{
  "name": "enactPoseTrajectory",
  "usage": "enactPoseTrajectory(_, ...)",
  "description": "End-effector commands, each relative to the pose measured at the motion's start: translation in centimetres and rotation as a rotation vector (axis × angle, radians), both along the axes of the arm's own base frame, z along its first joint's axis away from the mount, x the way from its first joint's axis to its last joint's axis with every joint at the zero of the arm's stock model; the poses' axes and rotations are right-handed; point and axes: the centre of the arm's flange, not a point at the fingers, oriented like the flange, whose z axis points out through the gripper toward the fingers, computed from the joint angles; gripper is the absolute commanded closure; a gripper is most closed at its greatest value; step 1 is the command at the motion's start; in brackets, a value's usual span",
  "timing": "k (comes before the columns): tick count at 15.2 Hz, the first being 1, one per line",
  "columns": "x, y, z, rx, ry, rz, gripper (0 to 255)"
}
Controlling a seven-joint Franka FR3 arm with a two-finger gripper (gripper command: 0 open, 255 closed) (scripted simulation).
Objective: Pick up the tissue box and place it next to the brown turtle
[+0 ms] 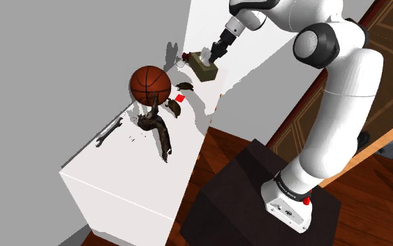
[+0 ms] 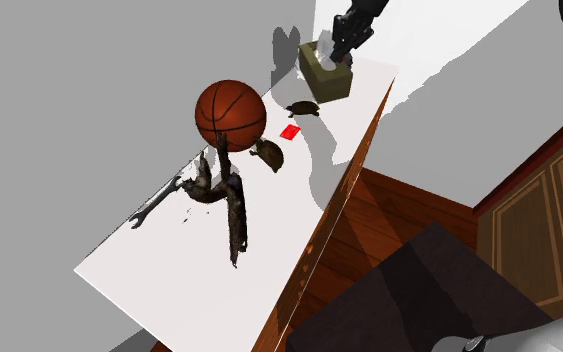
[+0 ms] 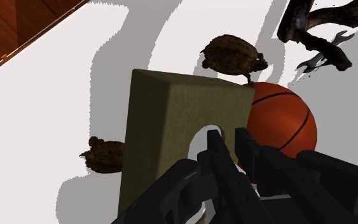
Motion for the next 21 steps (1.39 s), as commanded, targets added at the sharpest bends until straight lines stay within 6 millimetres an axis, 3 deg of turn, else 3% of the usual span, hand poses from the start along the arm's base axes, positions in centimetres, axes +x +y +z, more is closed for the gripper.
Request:
enactPoseTrajectory(1,0.1,-0.4,-0.9,0.0,0.0,0.001,255)
enactPoseTrajectory(21,0.1,-0.4,-11.4,0.0,0.0,0.001,255)
